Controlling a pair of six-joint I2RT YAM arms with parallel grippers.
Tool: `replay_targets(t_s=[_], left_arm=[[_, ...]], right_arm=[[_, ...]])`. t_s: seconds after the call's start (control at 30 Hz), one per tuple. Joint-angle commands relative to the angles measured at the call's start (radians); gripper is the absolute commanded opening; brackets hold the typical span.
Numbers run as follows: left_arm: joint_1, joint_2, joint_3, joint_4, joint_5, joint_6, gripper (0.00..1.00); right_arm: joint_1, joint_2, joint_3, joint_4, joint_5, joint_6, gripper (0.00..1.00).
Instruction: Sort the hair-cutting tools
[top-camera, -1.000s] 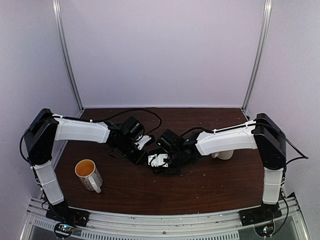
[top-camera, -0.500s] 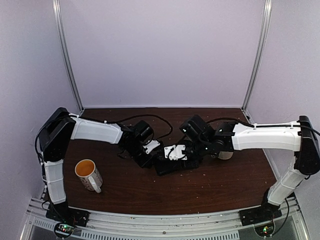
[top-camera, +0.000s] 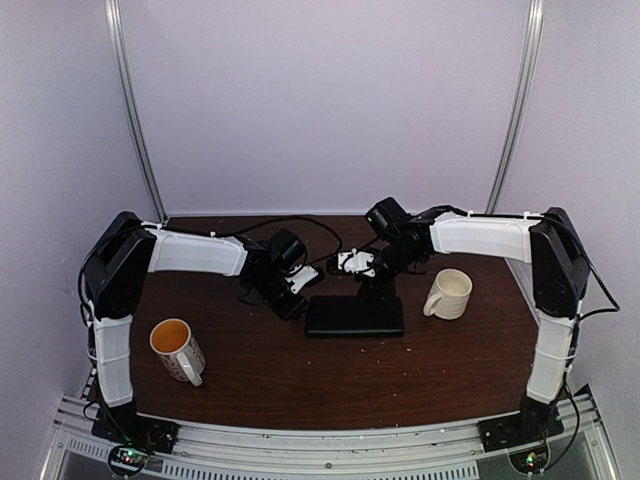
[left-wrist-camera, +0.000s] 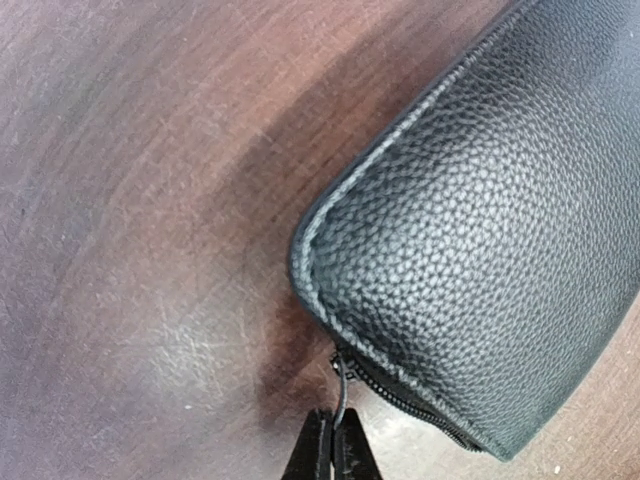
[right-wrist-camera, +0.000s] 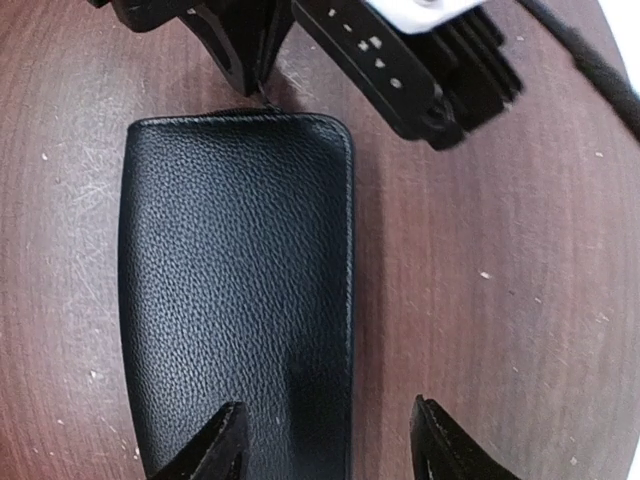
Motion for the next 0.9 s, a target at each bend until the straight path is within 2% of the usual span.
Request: replay_targets(t_s=[0.0, 0.1, 0.13, 0.17, 0.33, 0.47, 0.67, 0.73, 0.77, 0.83, 0.87], left_arm=[[0.011, 0.018, 0.027, 0.001, -0.033, 0.020, 0.00], [0.011, 0.014, 0.026, 0.001, -0.028, 0.018, 0.00], [0.010, 0.011, 0.024, 0.001, -0.027, 0.017, 0.00], [0.011, 0.009, 0.021, 0.003, -0.028, 0.016, 0.00], [0.010, 0.006, 0.005, 0.025, -0.023, 0.016, 0.00], [0.011, 0.008, 0.010, 0.023, 0.008, 0.027, 0.00], [0.010, 0.011, 0.017, 0.019, 0.026, 0.034, 0.00], [0.011, 0.012, 0.017, 0.018, 0.026, 0.031, 0.00], [0.011, 0.015, 0.017, 0.019, 0.029, 0.029, 0.00], [0.011, 0.022, 0.026, 0.012, 0.035, 0.027, 0.00], [0.010, 0.024, 0.030, 0.012, 0.039, 0.027, 0.00]], right_arm=[[-0.014, 0.093, 0.113, -0.183, -0.122, 0.030, 0.57], [-0.014, 0.165, 0.213, -0.297, -0.148, 0.056, 0.57], [-0.014, 0.178, 0.238, -0.330, -0.155, 0.067, 0.85], [-0.013, 0.179, 0.245, -0.337, -0.158, 0.080, 0.98], [-0.010, 0.091, 0.132, -0.249, -0.177, 0.097, 1.00], [0.000, -0.058, -0.041, -0.108, -0.156, 0.118, 1.00], [0.057, -0.345, -0.365, 0.305, 0.122, 0.158, 1.00], [0.058, -0.369, -0.408, 0.389, 0.149, 0.260, 1.00], [0.055, -0.346, -0.384, 0.354, 0.105, 0.284, 1.00], [0.062, -0.254, -0.269, 0.119, -0.001, 0.176, 1.00], [0.076, -0.207, -0.233, 0.068, 0.006, 0.147, 1.00]])
